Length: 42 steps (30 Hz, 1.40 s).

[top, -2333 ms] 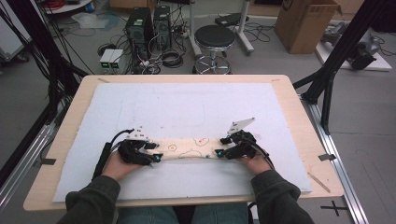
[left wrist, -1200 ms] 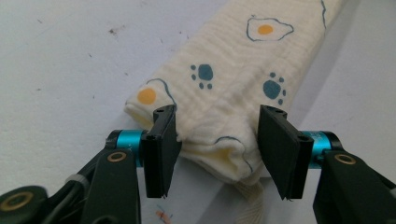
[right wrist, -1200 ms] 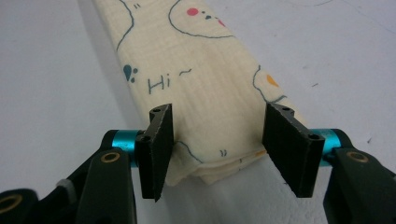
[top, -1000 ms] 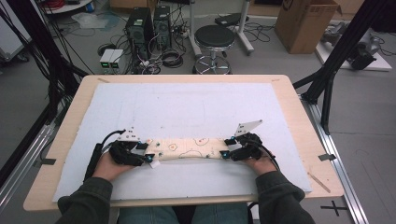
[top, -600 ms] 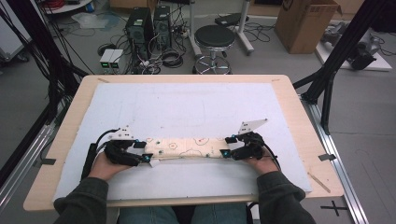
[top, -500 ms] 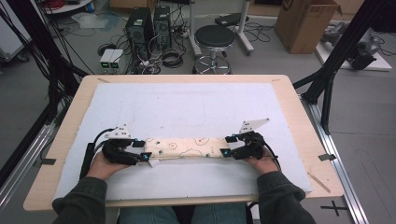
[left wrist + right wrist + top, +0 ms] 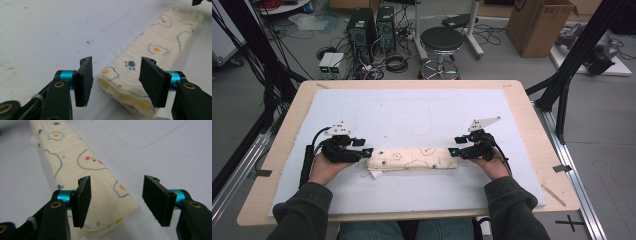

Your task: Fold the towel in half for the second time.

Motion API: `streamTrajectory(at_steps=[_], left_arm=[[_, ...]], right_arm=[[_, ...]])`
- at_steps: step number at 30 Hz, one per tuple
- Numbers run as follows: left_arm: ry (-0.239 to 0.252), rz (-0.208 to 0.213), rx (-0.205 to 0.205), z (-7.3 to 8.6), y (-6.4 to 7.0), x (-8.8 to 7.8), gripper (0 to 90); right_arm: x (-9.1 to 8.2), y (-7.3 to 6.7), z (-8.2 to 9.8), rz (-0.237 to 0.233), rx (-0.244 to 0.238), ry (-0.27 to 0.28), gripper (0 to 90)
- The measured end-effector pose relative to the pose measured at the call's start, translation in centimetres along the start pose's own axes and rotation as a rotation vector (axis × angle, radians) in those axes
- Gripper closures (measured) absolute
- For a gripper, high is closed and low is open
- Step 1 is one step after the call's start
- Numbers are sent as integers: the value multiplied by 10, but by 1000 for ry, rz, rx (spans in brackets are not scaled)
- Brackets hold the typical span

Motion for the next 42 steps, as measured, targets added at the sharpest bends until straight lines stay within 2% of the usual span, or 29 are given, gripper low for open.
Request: streamTrajectory(at_steps=[2,6,12,19,24,28,35,39,42], left_arm=[[-2,-19,-10,0,-3,5,456],[-54,-36,-18,5,-8,15,464],[-124,-18,-20,12,-8,24,490],[-155,11,4,15,-3,29,572],[-157,7,17,16,-1,30,616],[-149,14,34,17,4,29,695],[-144,21,49,18,5,29,797],[-136,-4,63,16,7,27,823],[-120,-20,71,13,8,26,827]], right_arm=[[4,4,-2,3,13,-7,442],[12,11,-2,13,33,-47,487],[22,15,5,6,54,-109,519],[27,14,9,7,61,-120,555],[27,12,11,21,55,-114,603],[28,7,11,30,28,-117,695],[28,7,14,-16,58,-91,800],[26,5,13,-18,63,-88,812],[22,2,9,-8,39,-73,817]])
Point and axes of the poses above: each handheld gripper's, and its own axes: x roughly forward along the jaws, z roughly out of its underside, y roughly to its right, the point moved 4 cm from there along x, roughly forward along the jaws, and after that the axes turned 1 degree about -z, right-handed, at the moved point
